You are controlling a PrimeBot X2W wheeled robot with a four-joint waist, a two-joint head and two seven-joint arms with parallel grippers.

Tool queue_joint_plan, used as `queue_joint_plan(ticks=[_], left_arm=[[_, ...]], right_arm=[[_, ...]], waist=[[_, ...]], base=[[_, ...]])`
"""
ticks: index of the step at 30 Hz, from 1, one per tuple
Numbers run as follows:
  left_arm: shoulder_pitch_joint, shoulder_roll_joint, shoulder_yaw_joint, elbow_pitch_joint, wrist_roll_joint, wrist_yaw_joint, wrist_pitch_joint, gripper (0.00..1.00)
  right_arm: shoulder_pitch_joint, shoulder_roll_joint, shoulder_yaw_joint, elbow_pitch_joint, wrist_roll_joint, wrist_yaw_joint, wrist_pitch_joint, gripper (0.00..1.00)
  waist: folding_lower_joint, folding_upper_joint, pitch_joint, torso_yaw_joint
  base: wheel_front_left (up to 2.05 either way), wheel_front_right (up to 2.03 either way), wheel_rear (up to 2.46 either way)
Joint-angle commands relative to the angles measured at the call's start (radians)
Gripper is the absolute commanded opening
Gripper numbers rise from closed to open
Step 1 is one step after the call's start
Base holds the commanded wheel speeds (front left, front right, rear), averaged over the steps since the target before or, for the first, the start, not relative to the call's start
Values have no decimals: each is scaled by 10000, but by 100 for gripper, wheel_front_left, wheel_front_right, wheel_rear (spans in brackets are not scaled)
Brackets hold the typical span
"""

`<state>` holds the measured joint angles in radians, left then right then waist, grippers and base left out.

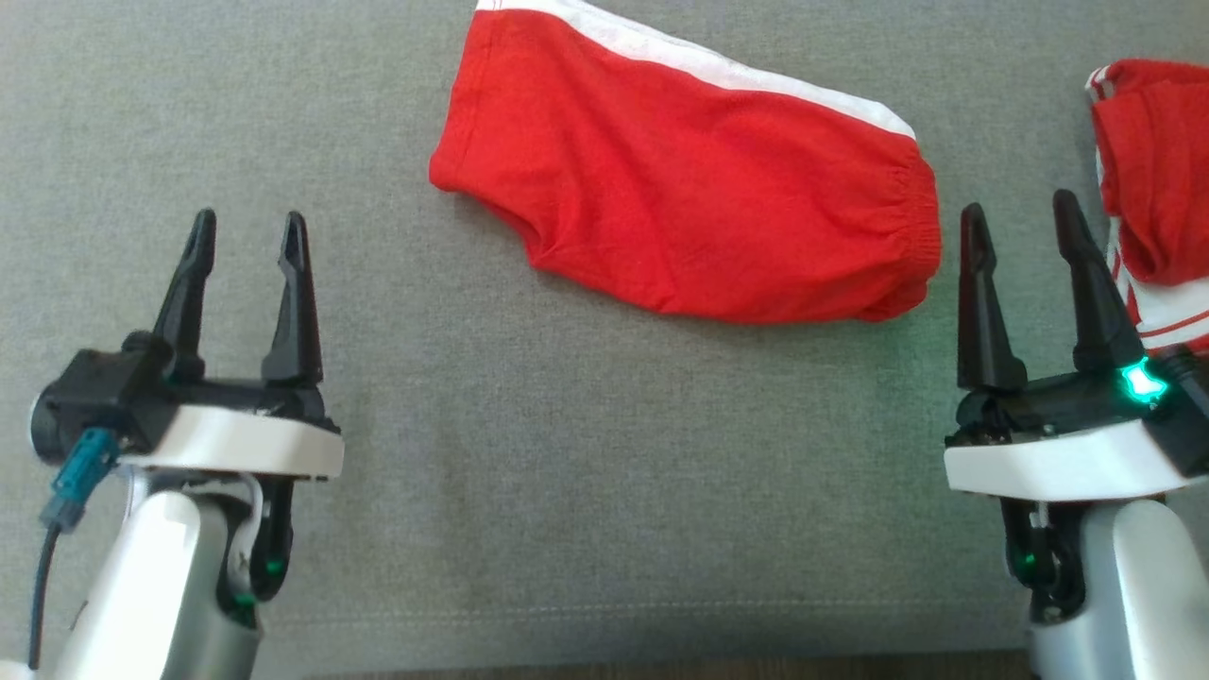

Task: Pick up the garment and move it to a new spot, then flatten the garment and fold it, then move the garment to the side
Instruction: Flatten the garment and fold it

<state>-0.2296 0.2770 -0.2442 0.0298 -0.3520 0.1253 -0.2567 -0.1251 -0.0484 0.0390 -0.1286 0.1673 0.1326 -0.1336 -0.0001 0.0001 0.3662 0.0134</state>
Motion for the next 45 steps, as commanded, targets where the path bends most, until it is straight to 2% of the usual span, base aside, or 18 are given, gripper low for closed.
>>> queue_joint_plan(ticks=[1,17,21,25,29,33,39,45], left_arm=[[-116,138,508,-368,147,-96,-51,100],[-28,-290,960,-89,627,-714,-51,100],[-326,-271,951,109,687,-1092,-51,100],[-1329,-183,552,547,722,-1662,78,100],[-2631,-205,-15,1474,652,-2131,696,100],[-3754,-211,-515,2955,472,-2382,1366,100],[-4841,-88,-1050,5024,-59,-2528,2106,100],[-5433,-19,-1507,6270,-382,-2550,3093,100]], right_arm=[[89,-18,155,-379,55,-19,73,100],[147,-18,137,-408,209,-19,43,100],[139,-18,95,-493,241,-19,85,100],[75,-18,63,-602,256,-19,171,100],[-45,-18,98,-675,221,-19,266,100],[-131,-18,169,-616,321,-19,248,100],[-101,-18,198,-490,479,-19,106,100],[-32,-18,99,-423,523,-19,76,100]], waist=[[1,-1,-9,0],[1,-1,33,-115],[1,-1,188,-183],[1,-1,491,-264],[1,-1,797,-454],[1,-1,1019,-708],[1,-1,1140,-1014],[1,-1,1112,-1065]], base=[[0,0,0],[0,0,0],[0,0,0],[0,0,0],[0,0,0],[0,0,0],[0,0,0],[0,0,0]])
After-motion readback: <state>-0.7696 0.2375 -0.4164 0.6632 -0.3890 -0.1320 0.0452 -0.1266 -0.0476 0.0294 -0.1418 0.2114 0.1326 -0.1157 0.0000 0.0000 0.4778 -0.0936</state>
